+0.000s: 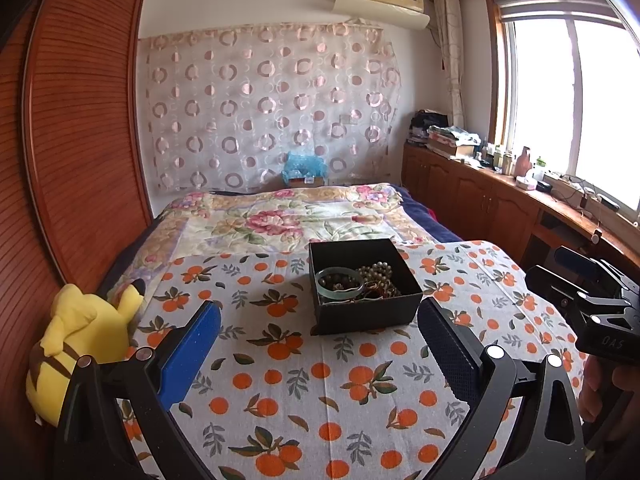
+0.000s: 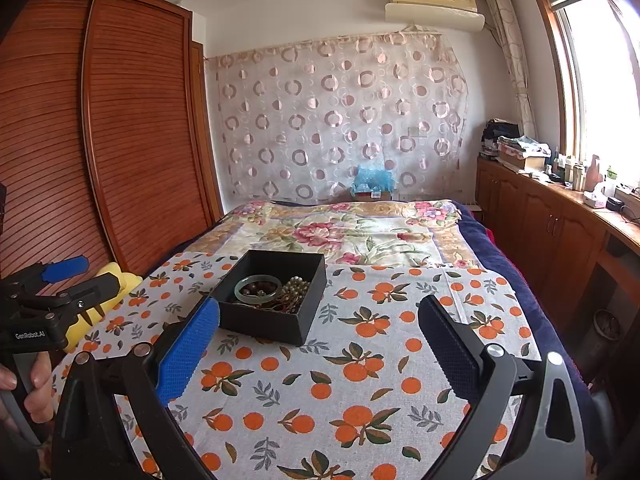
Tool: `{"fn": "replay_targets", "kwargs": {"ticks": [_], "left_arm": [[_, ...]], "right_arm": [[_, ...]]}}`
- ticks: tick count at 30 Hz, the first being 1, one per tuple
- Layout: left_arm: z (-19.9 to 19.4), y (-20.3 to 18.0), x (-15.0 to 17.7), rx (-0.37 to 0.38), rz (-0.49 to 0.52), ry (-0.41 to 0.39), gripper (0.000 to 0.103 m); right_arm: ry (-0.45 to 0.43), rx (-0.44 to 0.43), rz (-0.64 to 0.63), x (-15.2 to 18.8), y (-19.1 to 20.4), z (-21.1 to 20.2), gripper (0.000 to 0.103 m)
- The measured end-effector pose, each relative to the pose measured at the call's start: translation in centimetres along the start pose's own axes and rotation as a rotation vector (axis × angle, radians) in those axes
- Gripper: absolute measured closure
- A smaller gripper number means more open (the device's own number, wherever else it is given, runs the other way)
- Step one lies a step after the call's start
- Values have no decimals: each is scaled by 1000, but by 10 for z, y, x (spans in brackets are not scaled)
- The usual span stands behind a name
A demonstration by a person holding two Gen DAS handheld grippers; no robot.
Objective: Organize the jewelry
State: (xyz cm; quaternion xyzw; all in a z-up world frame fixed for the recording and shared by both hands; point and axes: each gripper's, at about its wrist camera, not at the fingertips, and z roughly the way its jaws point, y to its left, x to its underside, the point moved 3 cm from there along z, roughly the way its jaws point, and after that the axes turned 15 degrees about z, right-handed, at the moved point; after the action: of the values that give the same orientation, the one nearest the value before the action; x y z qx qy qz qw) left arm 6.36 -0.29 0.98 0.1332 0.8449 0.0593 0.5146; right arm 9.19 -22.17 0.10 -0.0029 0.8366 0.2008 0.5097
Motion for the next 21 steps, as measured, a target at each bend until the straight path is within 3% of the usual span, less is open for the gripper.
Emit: {"fn": "replay_targets", "kwargs": {"ticks": [21], "left_arm": [[-4,-6,-1,-7,6,-16,8]], "right_arm": [[-1,-1,1,0,-1,0,3]]}}
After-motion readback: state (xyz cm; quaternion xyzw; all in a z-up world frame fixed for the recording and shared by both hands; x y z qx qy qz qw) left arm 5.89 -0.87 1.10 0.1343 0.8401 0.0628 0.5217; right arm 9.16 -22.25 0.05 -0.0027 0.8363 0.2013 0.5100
